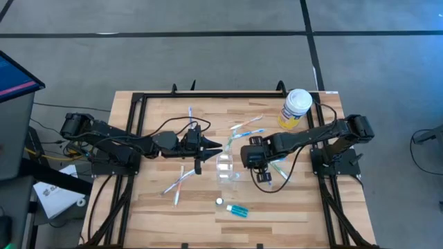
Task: Pick & Place toothbrushing station
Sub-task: Put the bottom right blue toothbrush into the transparent organizer
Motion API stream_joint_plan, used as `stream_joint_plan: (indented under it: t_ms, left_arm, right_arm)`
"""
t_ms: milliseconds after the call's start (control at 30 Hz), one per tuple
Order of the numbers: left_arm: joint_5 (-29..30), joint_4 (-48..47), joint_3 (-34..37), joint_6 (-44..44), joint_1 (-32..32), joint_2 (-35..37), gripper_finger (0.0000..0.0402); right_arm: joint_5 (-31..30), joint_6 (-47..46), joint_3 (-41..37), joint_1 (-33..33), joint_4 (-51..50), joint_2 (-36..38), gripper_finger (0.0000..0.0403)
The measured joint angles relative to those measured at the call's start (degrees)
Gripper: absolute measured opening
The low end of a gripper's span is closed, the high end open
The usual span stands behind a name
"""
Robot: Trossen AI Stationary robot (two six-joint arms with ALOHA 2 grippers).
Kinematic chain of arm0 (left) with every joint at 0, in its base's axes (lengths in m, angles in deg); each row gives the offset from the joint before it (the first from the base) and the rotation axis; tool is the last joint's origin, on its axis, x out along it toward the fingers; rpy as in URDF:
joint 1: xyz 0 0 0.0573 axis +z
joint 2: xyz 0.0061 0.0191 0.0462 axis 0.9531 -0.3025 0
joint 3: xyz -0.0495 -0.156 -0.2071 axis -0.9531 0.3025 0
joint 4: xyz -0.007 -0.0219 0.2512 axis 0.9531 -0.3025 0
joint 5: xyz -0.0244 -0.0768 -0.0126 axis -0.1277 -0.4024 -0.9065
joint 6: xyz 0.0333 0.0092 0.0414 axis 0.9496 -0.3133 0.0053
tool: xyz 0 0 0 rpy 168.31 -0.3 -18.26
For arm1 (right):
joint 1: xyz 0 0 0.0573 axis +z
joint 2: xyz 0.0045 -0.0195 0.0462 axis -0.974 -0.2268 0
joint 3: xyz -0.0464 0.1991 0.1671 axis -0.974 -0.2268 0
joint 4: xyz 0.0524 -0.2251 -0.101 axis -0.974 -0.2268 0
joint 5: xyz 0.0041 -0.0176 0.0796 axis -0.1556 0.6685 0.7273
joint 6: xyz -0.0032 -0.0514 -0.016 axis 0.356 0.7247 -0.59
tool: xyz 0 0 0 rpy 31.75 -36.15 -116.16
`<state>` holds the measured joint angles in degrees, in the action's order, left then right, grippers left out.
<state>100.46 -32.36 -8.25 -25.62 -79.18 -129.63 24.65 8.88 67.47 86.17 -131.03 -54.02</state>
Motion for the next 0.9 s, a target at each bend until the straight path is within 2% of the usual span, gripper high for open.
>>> stream_joint_plan:
  t_ms: [167, 367, 567, 733, 900]
  left_arm:
    - [0.0, 0.0, 0.0, 0.0, 0.0, 0.0, 0.0090]
    - [0.3, 0.0, 0.0, 0.0, 0.0, 0.0, 0.0090]
    - [0.2, 0.0, 0.0, 0.0, 0.0, 0.0, 0.0090]
    - [0.2, 0.0, 0.0, 0.0, 0.0, 0.0, 0.0090]
    - [0.0, 0.0, 0.0, 0.0, 0.0, 0.0, 0.0090]
  right_arm:
    - [0.0, 0.7, 4.9, 0.0, -2.3, 0.0, 0.0022]
    - [0.0, 3.0, 11.0, -0.1, -4.6, 0.0, 0.0007]
    - [0.0, 3.6, 17.1, -0.1, -7.0, 0.0, 0.0024]
    - [0.0, 5.5, 22.2, -0.1, -8.4, 0.0, 0.0007]
    - [0.0, 6.1, 26.7, -0.7, -8.6, 0.0, 0.0022]
